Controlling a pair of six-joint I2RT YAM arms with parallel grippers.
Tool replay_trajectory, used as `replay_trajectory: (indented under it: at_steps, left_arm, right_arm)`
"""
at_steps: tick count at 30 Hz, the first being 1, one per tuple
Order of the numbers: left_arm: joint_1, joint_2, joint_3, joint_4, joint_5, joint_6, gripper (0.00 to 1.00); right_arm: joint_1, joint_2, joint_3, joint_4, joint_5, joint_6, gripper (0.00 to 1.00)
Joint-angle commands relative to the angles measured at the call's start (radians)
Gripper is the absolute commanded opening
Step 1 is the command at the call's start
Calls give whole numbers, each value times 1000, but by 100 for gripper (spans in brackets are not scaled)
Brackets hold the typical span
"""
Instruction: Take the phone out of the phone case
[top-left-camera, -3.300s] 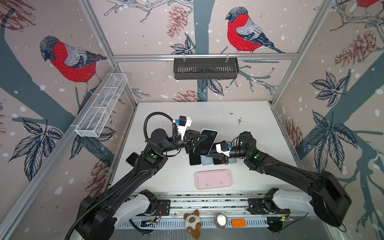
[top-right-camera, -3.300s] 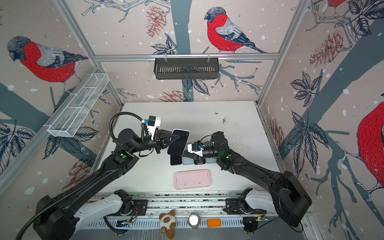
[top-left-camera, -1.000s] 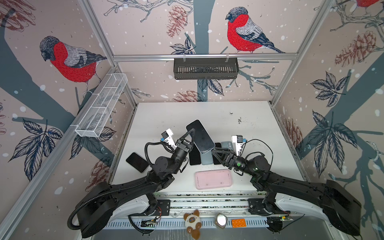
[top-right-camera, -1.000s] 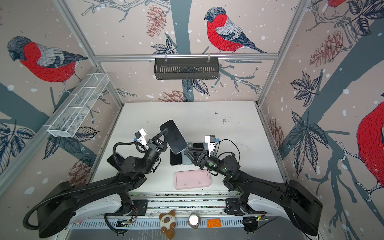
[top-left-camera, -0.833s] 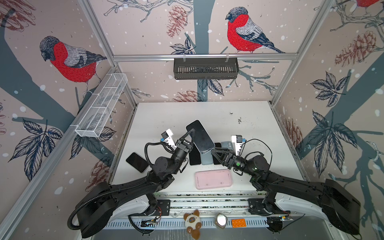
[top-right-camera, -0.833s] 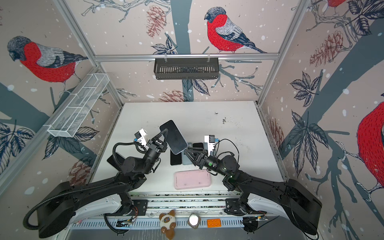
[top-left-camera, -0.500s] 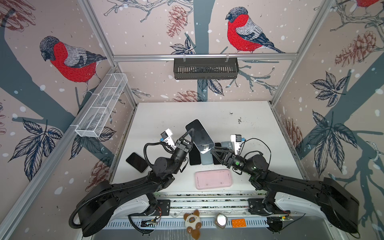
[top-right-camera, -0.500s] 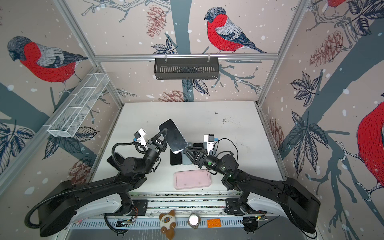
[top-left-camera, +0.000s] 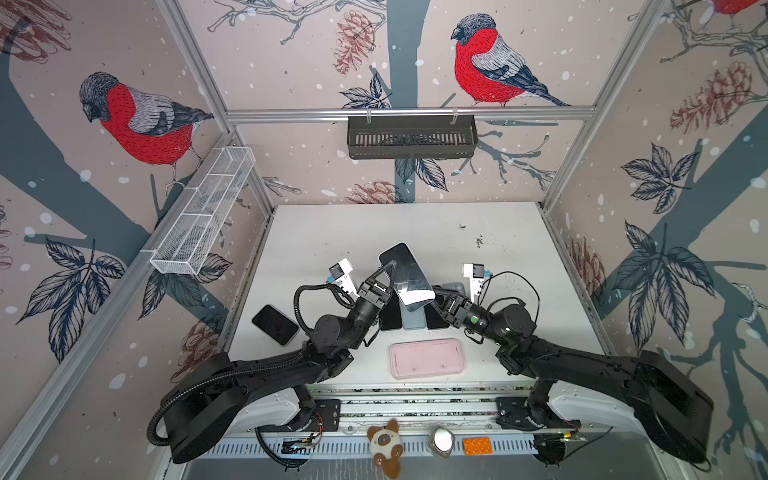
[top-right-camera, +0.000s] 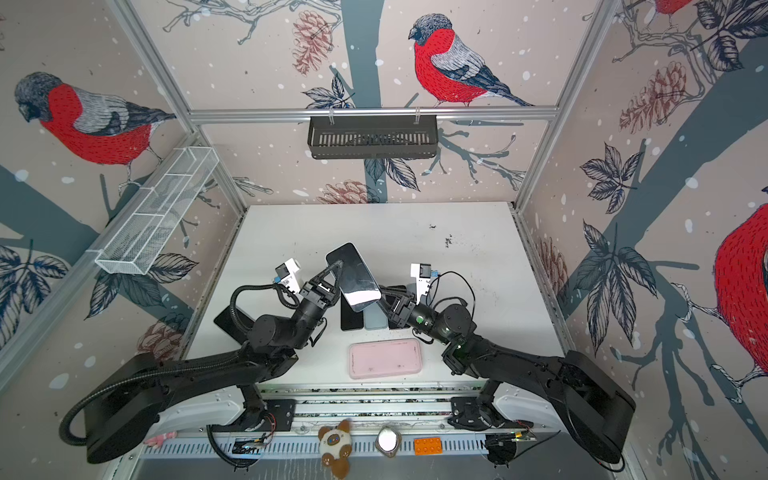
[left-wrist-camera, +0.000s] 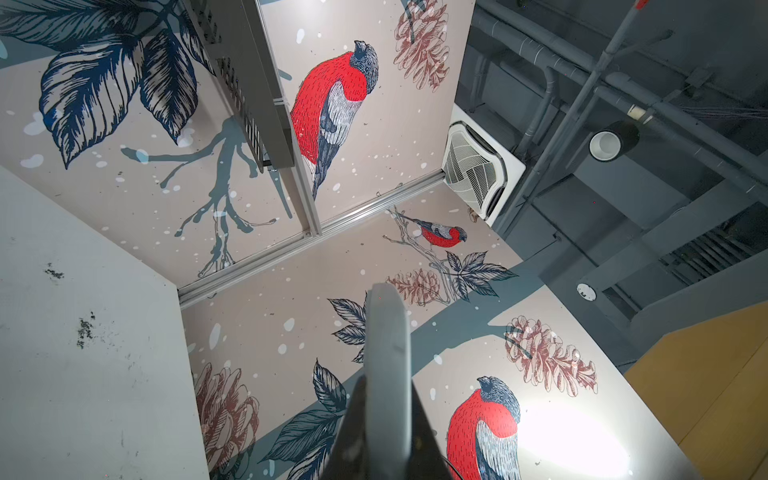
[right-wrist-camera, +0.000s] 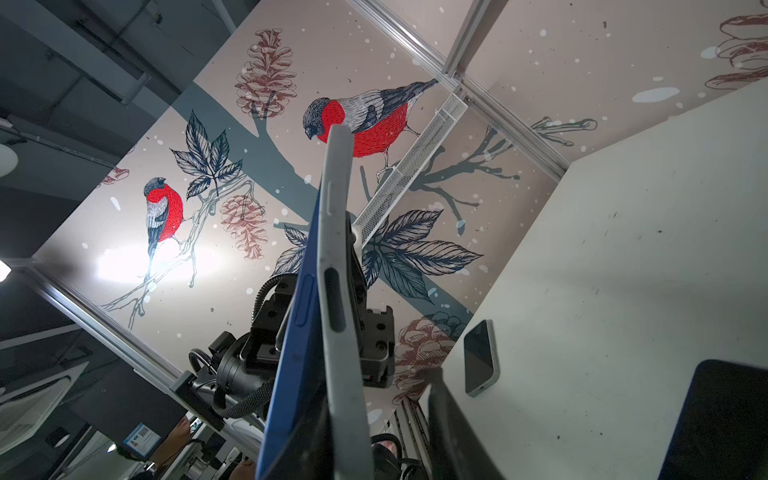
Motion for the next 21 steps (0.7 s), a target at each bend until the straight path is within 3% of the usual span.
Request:
replay_trajectory:
  at_steps: [1, 7, 9, 11, 16, 17, 19, 21]
  left_arm:
    - [-4, 2, -6, 56, 21, -12, 0]
    - [-3, 4, -17, -69, -46, -29, 0]
    - [-3, -1, 1, -169, -73, -40, 0]
    - [1, -1, 43, -316, -79, -48, 31]
    - [16, 9, 178, -672, -89, 21, 79]
    - [24, 16, 204, -727, -83, 44, 85]
    - [30, 27, 239, -821, -93, 64, 86]
    - [31, 35, 250, -853, -101, 96, 94]
  right_arm:
    - [-2, -6, 4, 57, -17, 39, 26]
    - [4, -47, -37, 39, -21, 75, 2]
    - [4, -60, -41, 10, -26, 89, 1]
    - [0, -83, -41, -43, -20, 104, 0]
    - [-44, -189, -40, -276, 55, 135, 0]
    - [-64, -208, -38, -324, 64, 147, 0]
    - [-104, -231, -35, -396, 71, 165, 0]
    - [-144, -242, -37, -450, 67, 179, 0]
